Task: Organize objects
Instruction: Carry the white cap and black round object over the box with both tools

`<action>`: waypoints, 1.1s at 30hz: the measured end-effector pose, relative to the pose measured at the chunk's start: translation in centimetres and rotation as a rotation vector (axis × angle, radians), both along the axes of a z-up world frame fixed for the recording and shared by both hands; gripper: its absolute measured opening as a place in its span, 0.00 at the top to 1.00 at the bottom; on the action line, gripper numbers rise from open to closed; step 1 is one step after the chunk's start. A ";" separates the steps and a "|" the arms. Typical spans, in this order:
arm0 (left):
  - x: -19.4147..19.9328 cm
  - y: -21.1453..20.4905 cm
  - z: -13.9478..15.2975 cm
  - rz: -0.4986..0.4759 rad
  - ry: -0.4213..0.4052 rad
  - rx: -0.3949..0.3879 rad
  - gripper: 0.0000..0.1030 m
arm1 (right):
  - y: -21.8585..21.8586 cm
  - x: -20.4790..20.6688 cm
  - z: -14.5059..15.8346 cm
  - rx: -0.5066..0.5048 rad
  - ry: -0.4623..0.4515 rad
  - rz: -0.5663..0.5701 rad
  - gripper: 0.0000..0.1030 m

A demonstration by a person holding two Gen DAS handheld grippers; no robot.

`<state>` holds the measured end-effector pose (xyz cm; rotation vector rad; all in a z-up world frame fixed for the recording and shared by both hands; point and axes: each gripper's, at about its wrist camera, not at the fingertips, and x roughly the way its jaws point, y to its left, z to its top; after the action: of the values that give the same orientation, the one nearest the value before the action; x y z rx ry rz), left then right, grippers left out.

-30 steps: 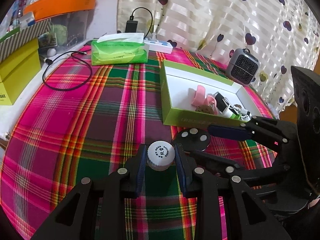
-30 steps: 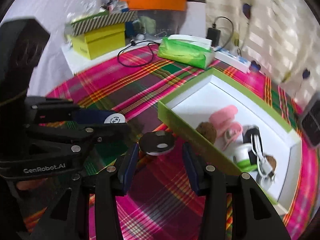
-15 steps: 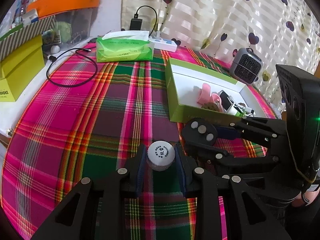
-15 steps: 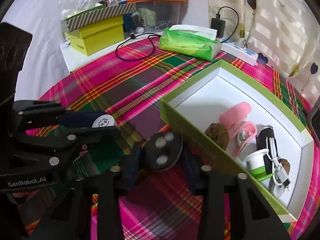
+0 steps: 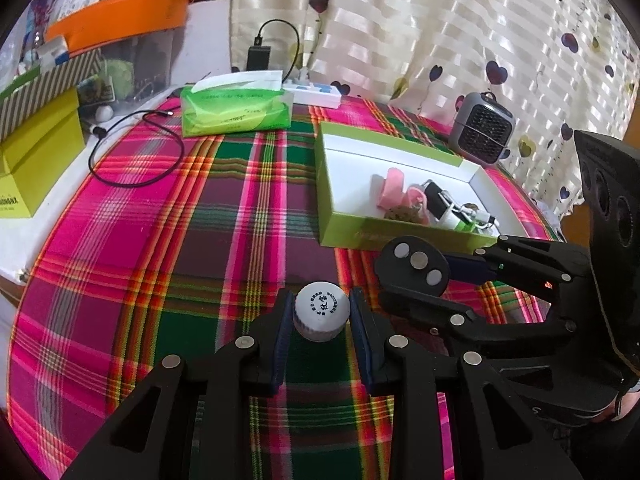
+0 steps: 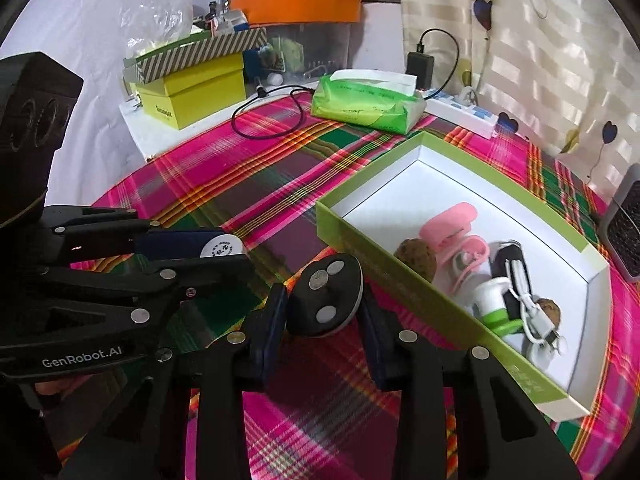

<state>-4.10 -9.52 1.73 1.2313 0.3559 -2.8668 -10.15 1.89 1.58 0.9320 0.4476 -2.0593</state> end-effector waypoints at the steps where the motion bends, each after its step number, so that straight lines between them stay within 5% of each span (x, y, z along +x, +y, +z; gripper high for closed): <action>1: 0.1 0.2 0.1 -0.002 0.002 -0.003 0.74 | 0.3 0.1 0.2 -0.005 0.003 -0.004 0.65; 33: -2.5 6.3 3.2 -0.117 0.063 -0.117 0.74 | 6.8 -0.6 2.6 -0.095 0.048 -0.121 0.65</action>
<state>-6.56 -3.24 4.89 1.1822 0.1169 -2.9802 -10.76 8.65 4.15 0.8729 0.3222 -2.1960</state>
